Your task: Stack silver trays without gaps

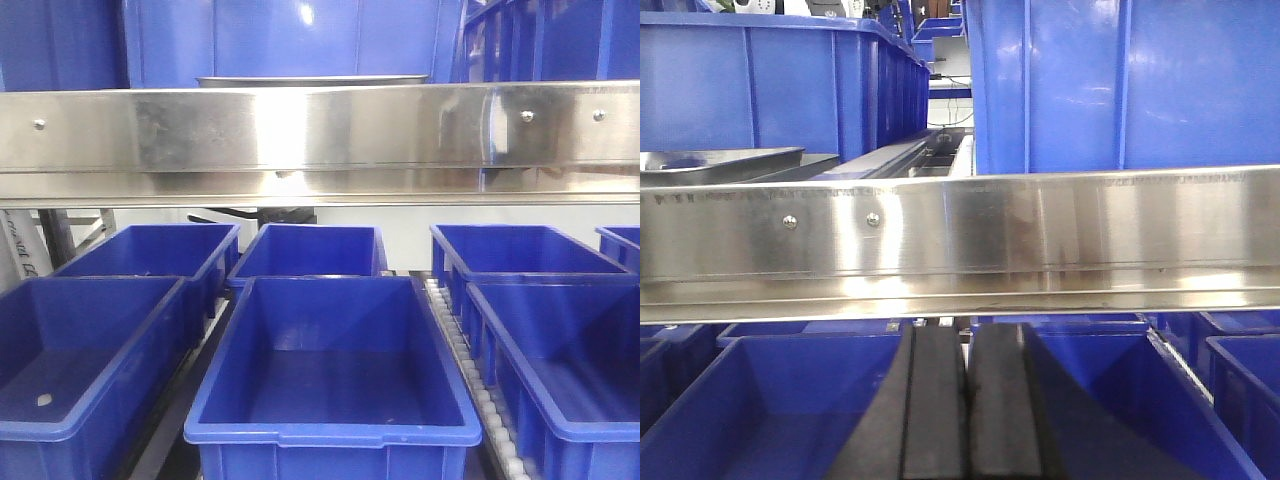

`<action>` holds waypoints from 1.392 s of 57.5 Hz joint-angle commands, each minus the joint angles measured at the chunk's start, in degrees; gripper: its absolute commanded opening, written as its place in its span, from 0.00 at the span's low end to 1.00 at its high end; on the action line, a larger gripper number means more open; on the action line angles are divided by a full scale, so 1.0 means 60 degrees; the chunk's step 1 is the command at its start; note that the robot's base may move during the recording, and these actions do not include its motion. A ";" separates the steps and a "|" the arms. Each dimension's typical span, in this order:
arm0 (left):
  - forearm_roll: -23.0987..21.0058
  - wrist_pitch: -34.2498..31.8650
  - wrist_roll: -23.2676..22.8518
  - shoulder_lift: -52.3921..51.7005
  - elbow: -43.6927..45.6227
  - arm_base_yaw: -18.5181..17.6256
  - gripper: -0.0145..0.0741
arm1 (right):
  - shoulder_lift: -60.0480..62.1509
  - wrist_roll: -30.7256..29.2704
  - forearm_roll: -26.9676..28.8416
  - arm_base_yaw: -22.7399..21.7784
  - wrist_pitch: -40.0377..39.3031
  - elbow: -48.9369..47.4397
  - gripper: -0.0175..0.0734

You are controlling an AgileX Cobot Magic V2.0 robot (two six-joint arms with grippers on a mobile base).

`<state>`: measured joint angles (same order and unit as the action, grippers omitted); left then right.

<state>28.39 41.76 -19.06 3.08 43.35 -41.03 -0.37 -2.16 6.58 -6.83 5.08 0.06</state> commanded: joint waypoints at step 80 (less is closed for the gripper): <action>-0.4814 -0.5521 0.3035 -0.0513 -0.6072 0.5475 0.18 | 0.0062 0.0000 0.0010 -0.0006 -0.0139 -0.0009 0.11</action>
<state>-0.88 12.11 -1.14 0.49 9.12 -7.37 -0.37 -2.07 6.58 -6.83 5.08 0.06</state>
